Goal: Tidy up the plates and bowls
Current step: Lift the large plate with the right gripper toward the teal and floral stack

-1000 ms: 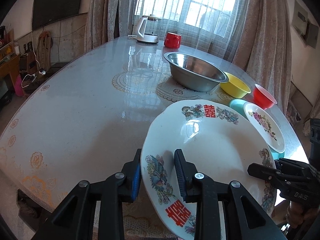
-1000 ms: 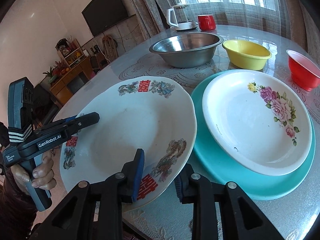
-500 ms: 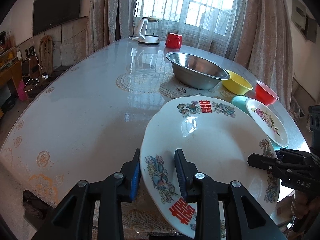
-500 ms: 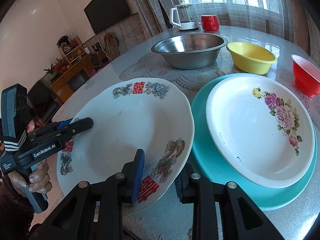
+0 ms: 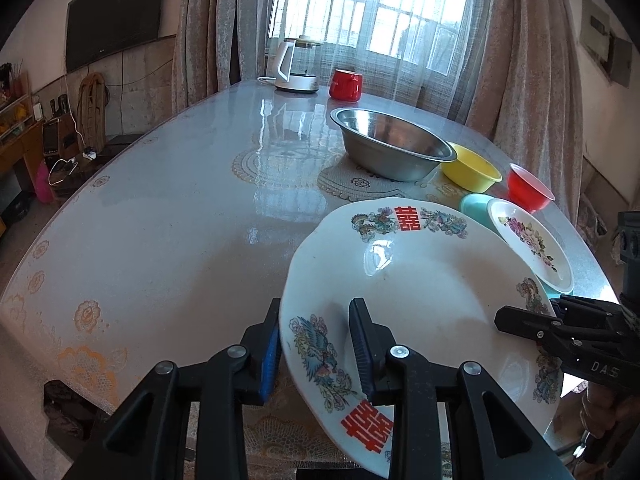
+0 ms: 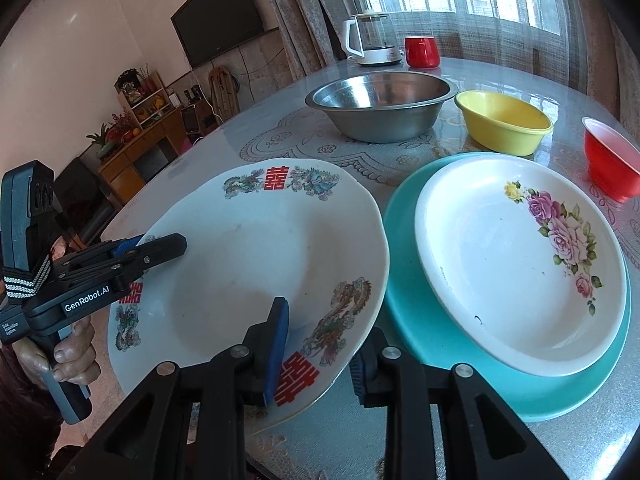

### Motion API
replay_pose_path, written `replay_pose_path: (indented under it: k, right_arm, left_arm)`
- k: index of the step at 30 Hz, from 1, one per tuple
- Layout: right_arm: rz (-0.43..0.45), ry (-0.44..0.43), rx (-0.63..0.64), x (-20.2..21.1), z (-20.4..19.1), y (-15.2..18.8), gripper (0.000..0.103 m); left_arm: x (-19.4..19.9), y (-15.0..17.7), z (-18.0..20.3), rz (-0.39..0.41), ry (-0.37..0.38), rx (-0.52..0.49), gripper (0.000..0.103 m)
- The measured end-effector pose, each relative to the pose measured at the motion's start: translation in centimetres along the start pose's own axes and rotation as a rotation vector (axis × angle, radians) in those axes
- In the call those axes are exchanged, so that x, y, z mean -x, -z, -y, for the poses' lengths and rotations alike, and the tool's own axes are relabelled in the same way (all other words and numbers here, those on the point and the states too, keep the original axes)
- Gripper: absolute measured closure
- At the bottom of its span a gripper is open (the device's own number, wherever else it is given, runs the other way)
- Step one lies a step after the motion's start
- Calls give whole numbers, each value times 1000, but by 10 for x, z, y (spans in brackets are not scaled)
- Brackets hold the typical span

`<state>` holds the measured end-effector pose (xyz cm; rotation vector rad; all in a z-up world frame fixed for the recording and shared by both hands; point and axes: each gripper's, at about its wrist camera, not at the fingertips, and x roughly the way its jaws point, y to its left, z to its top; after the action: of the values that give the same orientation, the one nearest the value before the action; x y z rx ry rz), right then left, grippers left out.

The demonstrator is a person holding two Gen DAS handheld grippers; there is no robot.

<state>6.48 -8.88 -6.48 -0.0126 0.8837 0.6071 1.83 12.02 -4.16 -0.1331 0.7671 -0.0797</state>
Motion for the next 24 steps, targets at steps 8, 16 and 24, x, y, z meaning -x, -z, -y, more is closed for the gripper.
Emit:
replay_pose_path:
  k: [8,16,24]
  right_arm:
    - [17,7,16,7,-2,0,76]
    - [48,0,5,21,0,0,75]
    - [83,24,-13,36,7,-2,75]
  left_arm:
    - [3,2,1,22,16,-7,71]
    - [10,-4,9,50,47,-17,71]
    - [12,-14,24,77,106,-14,71]
